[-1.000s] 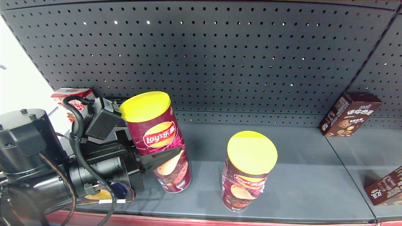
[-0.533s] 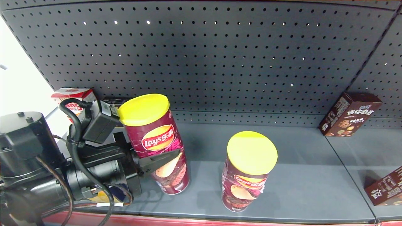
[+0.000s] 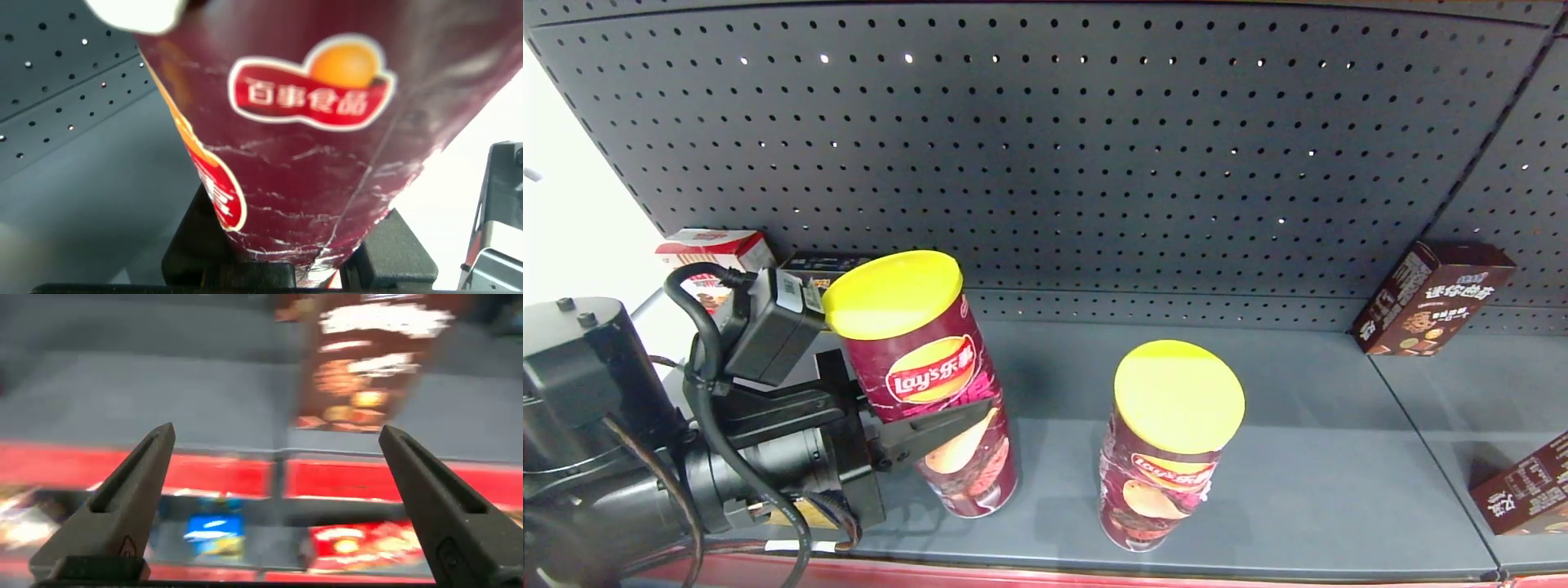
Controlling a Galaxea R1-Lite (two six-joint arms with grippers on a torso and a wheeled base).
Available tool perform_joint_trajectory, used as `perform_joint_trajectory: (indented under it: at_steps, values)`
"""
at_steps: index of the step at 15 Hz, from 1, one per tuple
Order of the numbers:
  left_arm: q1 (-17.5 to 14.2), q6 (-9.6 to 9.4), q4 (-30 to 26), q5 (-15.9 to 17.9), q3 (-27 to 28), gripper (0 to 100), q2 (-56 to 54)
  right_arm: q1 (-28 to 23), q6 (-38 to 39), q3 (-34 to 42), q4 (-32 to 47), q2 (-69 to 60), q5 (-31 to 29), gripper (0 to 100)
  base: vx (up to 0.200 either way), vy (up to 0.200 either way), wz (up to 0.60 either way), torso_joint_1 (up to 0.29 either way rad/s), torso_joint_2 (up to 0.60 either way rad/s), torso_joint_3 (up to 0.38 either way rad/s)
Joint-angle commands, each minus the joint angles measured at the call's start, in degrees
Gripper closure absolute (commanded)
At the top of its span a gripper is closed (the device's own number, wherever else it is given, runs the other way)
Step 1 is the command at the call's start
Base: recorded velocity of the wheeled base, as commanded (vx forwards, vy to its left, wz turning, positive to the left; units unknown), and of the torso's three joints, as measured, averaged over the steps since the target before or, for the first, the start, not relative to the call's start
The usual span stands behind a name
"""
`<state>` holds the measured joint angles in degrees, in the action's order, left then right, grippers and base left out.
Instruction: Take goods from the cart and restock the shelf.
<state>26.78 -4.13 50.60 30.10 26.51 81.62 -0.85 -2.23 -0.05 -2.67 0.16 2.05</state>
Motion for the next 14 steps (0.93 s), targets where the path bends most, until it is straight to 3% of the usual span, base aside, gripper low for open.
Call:
perform_joint_trajectory:
  at_steps: [1,4,6,8,11,14]
  values:
    - [-0.06,0.00,0.02,0.14,0.03,100,-0.05,-0.03,0.12,0.05,0.74,-0.16,1.20,0,0.000,0.000,0.00,0.000,0.00,0.000]
    - [0.90,-0.26,0.11,0.14,-0.50,100,-0.14,-0.03,0.91,0.05,2.85,-0.16,0.24,0,0.000,0.000,0.00,0.000,0.00,0.000]
    - [2.75,-1.67,-0.51,0.22,0.38,100,-2.07,-0.03,1.62,0.05,2.85,-0.16,-0.47,0,0.000,0.000,0.00,0.000,0.00,0.000]
    - [2.05,-1.67,-0.51,0.31,0.73,100,-1.20,-0.03,1.70,0.05,2.85,-0.16,-0.47,0,0.000,0.000,0.00,0.000,0.00,0.000]
    - [0.55,-1.32,0.46,1.98,6.09,100,3.99,-0.03,1.70,0.05,2.85,-0.16,-0.47,0,0.000,0.000,0.00,0.000,0.00,0.000]
    - [-0.85,-1.58,-0.68,6.29,14.88,100,10.05,-0.03,1.70,0.05,2.85,-0.16,-0.47,0,0.000,0.000,0.00,0.000,0.00,0.000]
